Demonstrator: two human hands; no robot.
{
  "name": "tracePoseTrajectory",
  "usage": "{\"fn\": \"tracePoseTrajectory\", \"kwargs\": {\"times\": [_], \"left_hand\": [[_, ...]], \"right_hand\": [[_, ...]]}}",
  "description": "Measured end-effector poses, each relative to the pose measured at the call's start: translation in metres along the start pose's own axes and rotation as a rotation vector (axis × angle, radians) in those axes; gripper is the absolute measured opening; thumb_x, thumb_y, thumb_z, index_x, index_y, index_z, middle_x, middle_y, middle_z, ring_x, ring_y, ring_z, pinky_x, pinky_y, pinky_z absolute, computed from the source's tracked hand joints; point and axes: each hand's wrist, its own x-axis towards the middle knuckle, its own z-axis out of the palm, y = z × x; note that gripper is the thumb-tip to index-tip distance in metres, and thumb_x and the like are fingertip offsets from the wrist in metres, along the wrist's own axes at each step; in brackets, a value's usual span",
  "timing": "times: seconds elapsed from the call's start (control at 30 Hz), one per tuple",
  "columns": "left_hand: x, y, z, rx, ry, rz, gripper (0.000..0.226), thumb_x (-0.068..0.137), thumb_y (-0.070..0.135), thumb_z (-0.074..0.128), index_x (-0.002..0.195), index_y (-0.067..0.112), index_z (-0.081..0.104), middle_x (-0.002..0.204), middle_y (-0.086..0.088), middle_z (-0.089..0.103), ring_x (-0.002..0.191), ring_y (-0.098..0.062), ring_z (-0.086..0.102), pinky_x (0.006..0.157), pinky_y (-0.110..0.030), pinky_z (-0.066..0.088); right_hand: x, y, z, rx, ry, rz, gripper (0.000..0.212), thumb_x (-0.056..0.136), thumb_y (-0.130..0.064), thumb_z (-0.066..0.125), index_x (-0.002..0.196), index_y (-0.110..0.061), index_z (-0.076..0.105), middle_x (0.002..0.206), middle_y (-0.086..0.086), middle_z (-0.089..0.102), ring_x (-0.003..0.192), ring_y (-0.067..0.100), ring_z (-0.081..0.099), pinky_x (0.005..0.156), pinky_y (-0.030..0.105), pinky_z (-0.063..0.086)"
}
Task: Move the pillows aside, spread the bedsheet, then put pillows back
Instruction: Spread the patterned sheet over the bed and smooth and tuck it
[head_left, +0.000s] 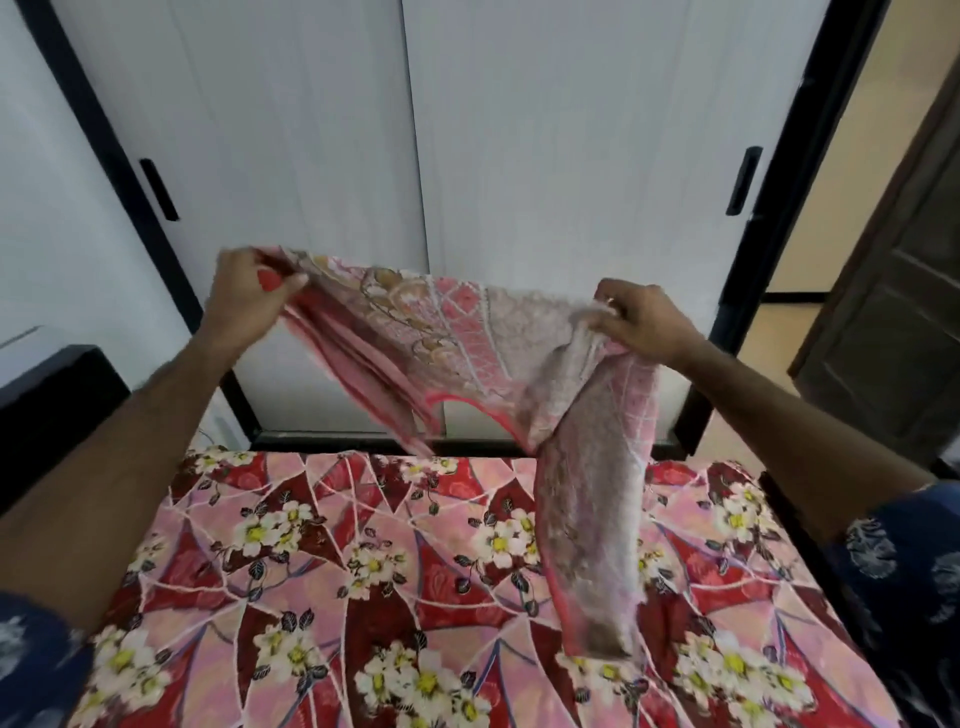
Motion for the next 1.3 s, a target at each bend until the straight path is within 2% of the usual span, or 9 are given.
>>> {"fn": "tracePoseTrajectory", "kwargs": {"times": [0.1,0.17,0.4,0.53,0.63,0.83,1.03,1.23,1.3], "left_hand": [[0.015,0.046,-0.007,-0.110,0.199,0.016,0.027,0.084,0.018,0.073,0.110,0.010,0.069,0.118,-0.017,0.066,0.102,-0.021,0.069,0.093,-0.030,0.057],[0.024,0.075,-0.007,-0.159,0.223,0.034,0.030,0.081,0.021,0.072,0.109,0.010,0.068,0.120,-0.019,0.063,0.105,-0.020,0.068,0.095,-0.027,0.055],[0.004,0.133,-0.014,-0.285,0.366,0.133,0.028,0.083,0.007,0.045,0.104,0.018,0.060,0.122,-0.014,0.058,0.111,-0.019,0.060,0.099,-0.034,0.050],[0.001,0.119,-0.050,-0.329,0.512,0.132,0.035,0.076,0.003,0.039,0.099,0.027,0.050,0.120,-0.021,0.055,0.110,-0.025,0.058,0.098,-0.034,0.049],[-0.014,0.095,-0.069,-0.260,0.516,0.161,0.030,0.075,0.003,0.044,0.102,0.017,0.048,0.116,-0.020,0.050,0.107,-0.023,0.054,0.094,-0.020,0.045],[-0.045,0.029,-0.075,-0.267,0.476,0.087,0.029,0.074,0.003,0.049,0.097,0.019,0.048,0.114,-0.008,0.044,0.091,0.006,0.048,0.085,-0.006,0.038],[-0.068,-0.006,-0.052,-0.205,0.463,0.021,0.029,0.078,0.017,0.049,0.091,0.043,0.041,0.113,-0.007,0.048,0.106,-0.031,0.056,0.094,-0.036,0.047],[-0.096,0.035,-0.032,-0.127,0.422,0.045,0.037,0.081,0.002,0.041,0.098,0.033,0.050,0.110,0.013,0.044,0.108,-0.028,0.057,0.093,-0.040,0.047],[-0.103,0.059,-0.027,-0.147,0.404,0.037,0.034,0.080,0.000,0.043,0.103,0.022,0.053,0.118,0.004,0.051,0.107,-0.031,0.057,0.091,-0.043,0.047]], "right_hand": [[-0.019,0.000,-0.001,-0.048,-0.388,0.075,0.037,0.073,-0.047,0.083,0.091,-0.017,0.072,0.083,-0.007,0.073,0.071,0.004,0.065,0.072,0.022,0.054],[-0.036,0.008,0.019,-0.107,-0.534,0.166,0.033,0.073,-0.033,0.088,0.098,-0.015,0.077,0.095,-0.002,0.077,0.083,0.015,0.071,0.088,0.035,0.058],[-0.094,-0.001,0.073,0.127,-0.464,0.348,0.015,0.074,-0.036,0.088,0.079,-0.033,0.074,0.081,-0.009,0.074,0.073,0.005,0.066,0.072,0.024,0.049],[-0.134,0.004,0.085,0.003,-0.529,0.396,0.029,0.079,-0.036,0.084,0.103,-0.024,0.073,0.094,-0.006,0.075,0.086,0.013,0.070,0.084,0.032,0.054],[-0.152,-0.004,0.090,0.065,-0.332,0.519,0.005,0.093,-0.017,0.069,0.088,-0.017,0.070,0.078,-0.003,0.070,0.076,0.021,0.068,0.074,0.034,0.055],[-0.145,-0.039,0.064,0.207,0.124,0.690,0.026,0.095,-0.005,0.047,0.081,-0.011,0.068,0.065,0.000,0.061,0.058,0.019,0.055,0.045,0.021,0.043],[-0.152,-0.068,-0.016,0.219,0.324,0.707,0.025,0.100,-0.002,0.043,0.096,0.002,0.068,0.076,0.009,0.059,0.050,0.001,0.054,0.042,0.012,0.038],[-0.192,-0.057,-0.100,0.032,0.411,0.677,0.020,0.093,-0.014,0.059,0.101,-0.005,0.075,0.086,0.008,0.069,0.082,0.014,0.061,0.070,0.027,0.044],[-0.209,-0.052,-0.121,0.030,0.432,0.676,0.018,0.094,-0.015,0.060,0.099,-0.008,0.076,0.086,0.008,0.069,0.080,0.012,0.060,0.072,0.027,0.042]]}}
